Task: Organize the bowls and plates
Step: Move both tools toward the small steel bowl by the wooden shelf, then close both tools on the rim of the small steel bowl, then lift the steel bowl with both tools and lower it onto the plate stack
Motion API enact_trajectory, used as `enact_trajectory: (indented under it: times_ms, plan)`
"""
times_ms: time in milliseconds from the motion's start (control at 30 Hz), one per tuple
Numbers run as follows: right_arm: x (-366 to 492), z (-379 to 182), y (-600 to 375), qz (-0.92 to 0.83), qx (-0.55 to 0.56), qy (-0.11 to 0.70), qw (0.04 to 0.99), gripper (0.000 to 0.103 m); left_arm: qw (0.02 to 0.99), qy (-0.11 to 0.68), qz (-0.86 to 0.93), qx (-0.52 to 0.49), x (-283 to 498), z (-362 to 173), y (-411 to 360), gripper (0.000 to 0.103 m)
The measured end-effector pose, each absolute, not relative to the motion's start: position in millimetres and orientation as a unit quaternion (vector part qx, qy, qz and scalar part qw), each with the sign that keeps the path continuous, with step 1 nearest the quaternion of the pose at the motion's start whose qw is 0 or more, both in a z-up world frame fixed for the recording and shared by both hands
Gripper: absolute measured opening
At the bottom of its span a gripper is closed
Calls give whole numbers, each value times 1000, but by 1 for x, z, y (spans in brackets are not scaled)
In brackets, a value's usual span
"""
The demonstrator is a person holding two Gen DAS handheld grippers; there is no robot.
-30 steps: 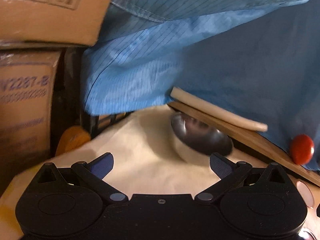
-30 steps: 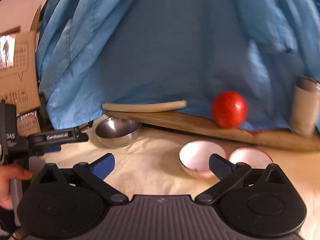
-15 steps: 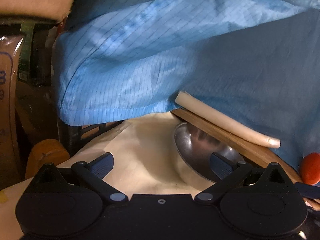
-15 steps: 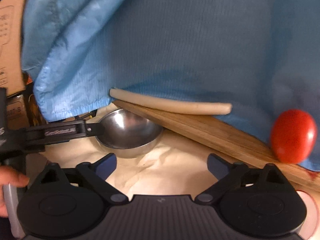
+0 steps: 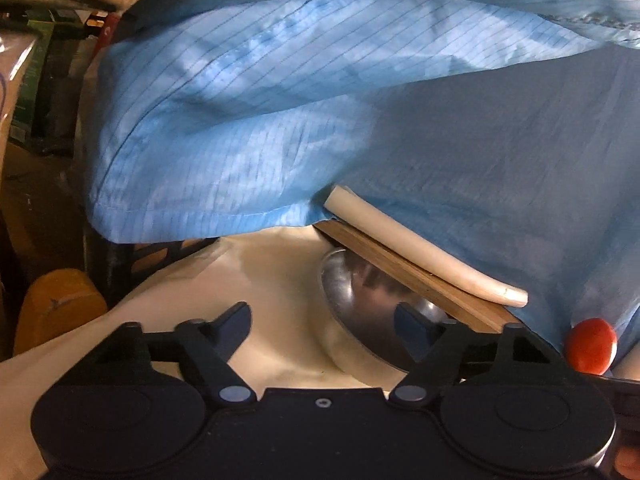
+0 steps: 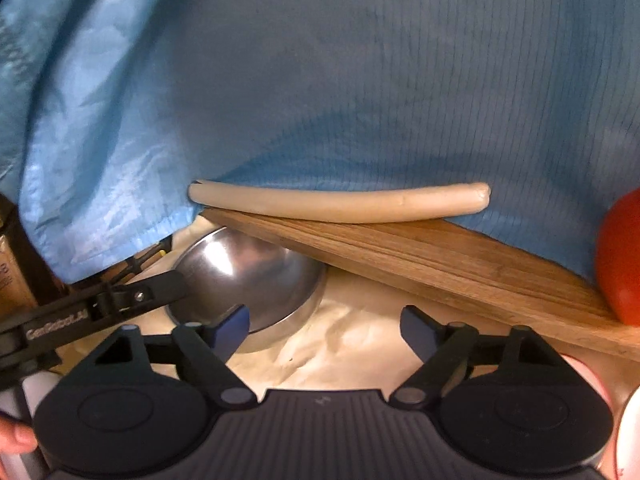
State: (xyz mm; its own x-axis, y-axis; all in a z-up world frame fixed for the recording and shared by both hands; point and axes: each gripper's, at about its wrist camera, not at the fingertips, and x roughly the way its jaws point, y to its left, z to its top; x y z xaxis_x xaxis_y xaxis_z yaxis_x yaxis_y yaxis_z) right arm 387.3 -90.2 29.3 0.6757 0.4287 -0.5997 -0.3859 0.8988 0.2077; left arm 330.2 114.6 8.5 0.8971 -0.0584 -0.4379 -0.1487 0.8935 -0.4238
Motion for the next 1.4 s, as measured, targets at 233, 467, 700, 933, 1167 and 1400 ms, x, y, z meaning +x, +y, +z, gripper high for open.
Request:
enact_trajectory:
  times_ms: [233, 467, 700, 933, 1167, 1400]
  plan:
    - [402, 22, -89, 217, 58, 343, 912, 73, 943, 245, 4, -227, 338, 4, 112, 43]
    - [407, 18, -87, 219, 71, 349, 908, 60, 943, 241, 3, -231, 340, 4, 113, 35]
    - [404, 19, -83, 230, 66, 349, 906, 49, 937, 245, -9, -248, 343, 2, 116, 32]
    - [406, 18, -78, 239, 78, 359, 899, 35, 934, 246, -11, -257, 343, 1, 117, 31]
    - [403, 19, -74, 235, 68, 360, 900, 32, 933, 251, -17, -257, 343, 1, 118, 31]
    - [393, 20, -81, 236, 78, 368, 896, 31, 928, 264, -27, -261, 334, 4, 118, 30]
